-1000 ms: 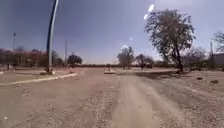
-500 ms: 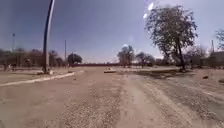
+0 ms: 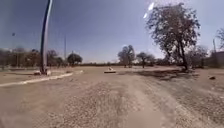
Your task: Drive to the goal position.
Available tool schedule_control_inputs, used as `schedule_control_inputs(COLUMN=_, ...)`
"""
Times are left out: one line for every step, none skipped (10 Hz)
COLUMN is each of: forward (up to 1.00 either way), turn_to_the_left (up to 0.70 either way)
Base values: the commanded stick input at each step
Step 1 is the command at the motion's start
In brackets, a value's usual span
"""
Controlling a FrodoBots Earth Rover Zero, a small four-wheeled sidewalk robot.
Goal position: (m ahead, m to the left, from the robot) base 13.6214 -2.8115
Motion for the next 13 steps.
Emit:
schedule_control_inputs(forward=0.85, turn_to_the_left=-0.34)
schedule_control_inputs(forward=0.85, turn_to_the_left=-0.24)
schedule_control_inputs(forward=0.85, turn_to_the_left=-0.12)
schedule_control_inputs(forward=0.85, turn_to_the_left=-0.01)
schedule_control_inputs(forward=0.85, turn_to_the_left=0.0)
schedule_control_inputs(forward=0.85, turn_to_the_left=0.0)
schedule_control_inputs(forward=0.85, turn_to_the_left=0.0)
schedule_control_inputs(forward=0.85, turn_to_the_left=0.0)
schedule_control_inputs(forward=0.85, turn_to_the_left=-0.13)
schedule_control_inputs(forward=0.85, turn_to_the_left=-0.25)
schedule_control_inputs(forward=0.85, turn_to_the_left=-0.34)
schedule_control_inputs(forward=0.85, turn_to_the_left=-0.34)
schedule_control_inputs(forward=0.85, turn_to_the_left=0.0)
